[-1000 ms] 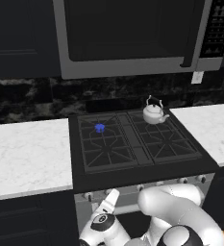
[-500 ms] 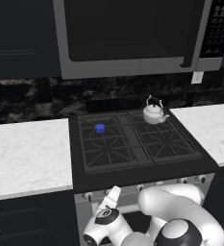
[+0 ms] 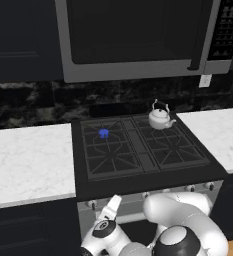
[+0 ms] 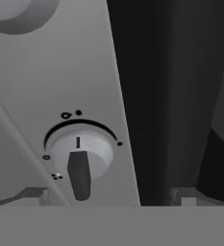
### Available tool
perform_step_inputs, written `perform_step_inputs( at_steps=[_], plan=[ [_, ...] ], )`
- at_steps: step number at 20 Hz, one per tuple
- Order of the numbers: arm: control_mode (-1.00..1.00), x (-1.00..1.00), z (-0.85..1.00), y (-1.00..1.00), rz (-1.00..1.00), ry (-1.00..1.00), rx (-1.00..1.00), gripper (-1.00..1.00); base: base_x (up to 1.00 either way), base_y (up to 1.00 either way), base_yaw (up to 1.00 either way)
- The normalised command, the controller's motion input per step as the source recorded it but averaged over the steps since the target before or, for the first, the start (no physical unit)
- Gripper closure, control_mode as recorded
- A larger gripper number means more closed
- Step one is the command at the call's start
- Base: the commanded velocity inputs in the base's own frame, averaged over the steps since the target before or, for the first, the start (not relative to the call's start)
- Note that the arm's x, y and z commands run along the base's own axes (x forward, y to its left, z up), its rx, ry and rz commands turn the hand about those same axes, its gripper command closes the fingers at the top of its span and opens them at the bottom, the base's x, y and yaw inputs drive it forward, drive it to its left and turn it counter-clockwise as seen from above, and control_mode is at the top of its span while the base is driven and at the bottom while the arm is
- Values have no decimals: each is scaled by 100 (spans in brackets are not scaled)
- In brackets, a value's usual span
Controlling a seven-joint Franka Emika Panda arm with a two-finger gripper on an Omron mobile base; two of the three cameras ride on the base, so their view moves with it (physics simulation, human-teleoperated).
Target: Turn off the rear left burner of the stove.
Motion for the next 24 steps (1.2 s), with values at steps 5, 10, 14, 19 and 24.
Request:
perform_step_inputs(
  at_steps=[5, 10, 14, 19, 24],
  plan=[
    [-100, 15, 0, 4, 1, 0, 0, -100, 0, 0, 0],
    [-100, 4, -8, 4, 4, 0, 0, -100, 0, 0, 0],
    [-100, 9, -32, 0, 6, -1, 0, -100, 0, 0, 0],
    [-100, 15, -17, 0, 4, -5, 1, 100, 0, 0, 0],
    [-100, 40, 0, 0, 0, -1, 14, 100, 0, 0, 0]
  ],
)
